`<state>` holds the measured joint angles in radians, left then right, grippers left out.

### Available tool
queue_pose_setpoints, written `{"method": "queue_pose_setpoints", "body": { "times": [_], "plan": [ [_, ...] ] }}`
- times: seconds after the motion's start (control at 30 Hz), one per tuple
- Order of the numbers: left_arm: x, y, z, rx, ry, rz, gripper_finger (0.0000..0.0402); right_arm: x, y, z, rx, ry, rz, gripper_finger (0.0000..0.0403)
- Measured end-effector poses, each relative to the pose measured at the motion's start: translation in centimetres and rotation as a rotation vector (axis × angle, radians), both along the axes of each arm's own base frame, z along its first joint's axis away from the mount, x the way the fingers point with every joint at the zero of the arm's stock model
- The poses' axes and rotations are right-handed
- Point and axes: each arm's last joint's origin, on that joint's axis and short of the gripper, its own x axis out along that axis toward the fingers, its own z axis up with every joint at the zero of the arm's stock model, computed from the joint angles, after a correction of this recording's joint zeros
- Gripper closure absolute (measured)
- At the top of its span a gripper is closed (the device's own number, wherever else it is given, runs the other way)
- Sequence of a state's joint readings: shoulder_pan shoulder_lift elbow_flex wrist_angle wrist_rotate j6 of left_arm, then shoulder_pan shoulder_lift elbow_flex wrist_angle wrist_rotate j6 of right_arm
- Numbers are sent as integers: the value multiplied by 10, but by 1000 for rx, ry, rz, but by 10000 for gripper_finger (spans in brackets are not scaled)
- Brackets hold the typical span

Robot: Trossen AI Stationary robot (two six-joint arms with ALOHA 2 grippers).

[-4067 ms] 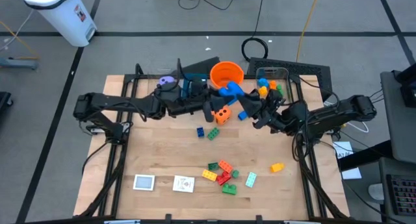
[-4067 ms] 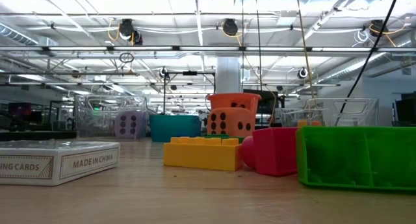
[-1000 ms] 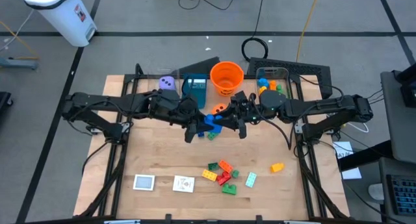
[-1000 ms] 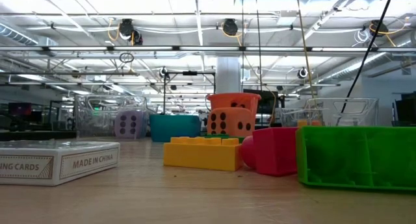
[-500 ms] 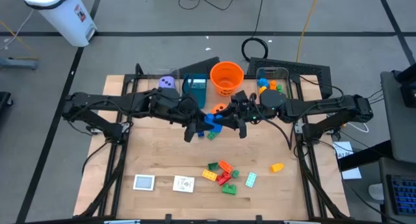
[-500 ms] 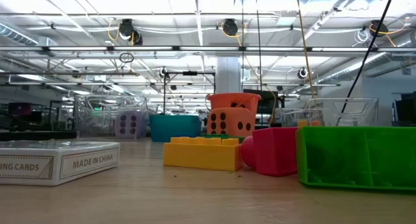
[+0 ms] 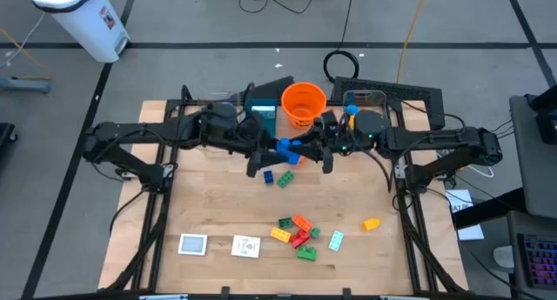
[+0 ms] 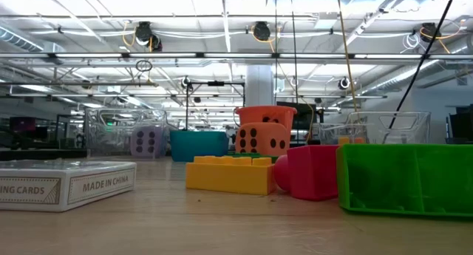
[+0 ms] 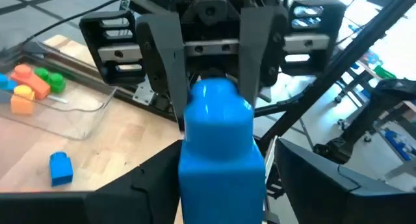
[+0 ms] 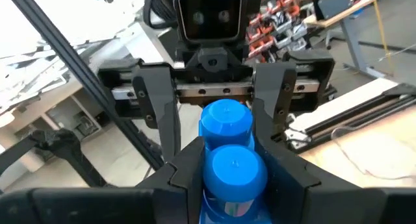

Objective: Pick & Place Toys
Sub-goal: Put the blue game piece into the right transparent bin

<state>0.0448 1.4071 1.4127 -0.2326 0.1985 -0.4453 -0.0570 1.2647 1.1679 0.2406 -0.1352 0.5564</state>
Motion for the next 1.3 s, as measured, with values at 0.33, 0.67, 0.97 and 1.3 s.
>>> {"method": "queue_pose_setpoints", "body": {
  "times": [0.33, 0.67, 0.97, 1.3],
  "plan": [
    [-39, 34, 33, 108, -45, 0, 156, -31, -25, 19, -2, -31, -124, 289],
    [-95, 57, 58, 271, -95, 122, 156, -66, -35, 23, -33, 76, -347, 288],
    [-126, 70, 66, 345, -77, 284, 156, -96, -34, 25, -38, 158, -547, 292],
    [-126, 73, 47, 291, 102, 290, 156, -113, -38, 6, -92, 393, -824, 293]
  ]
}}
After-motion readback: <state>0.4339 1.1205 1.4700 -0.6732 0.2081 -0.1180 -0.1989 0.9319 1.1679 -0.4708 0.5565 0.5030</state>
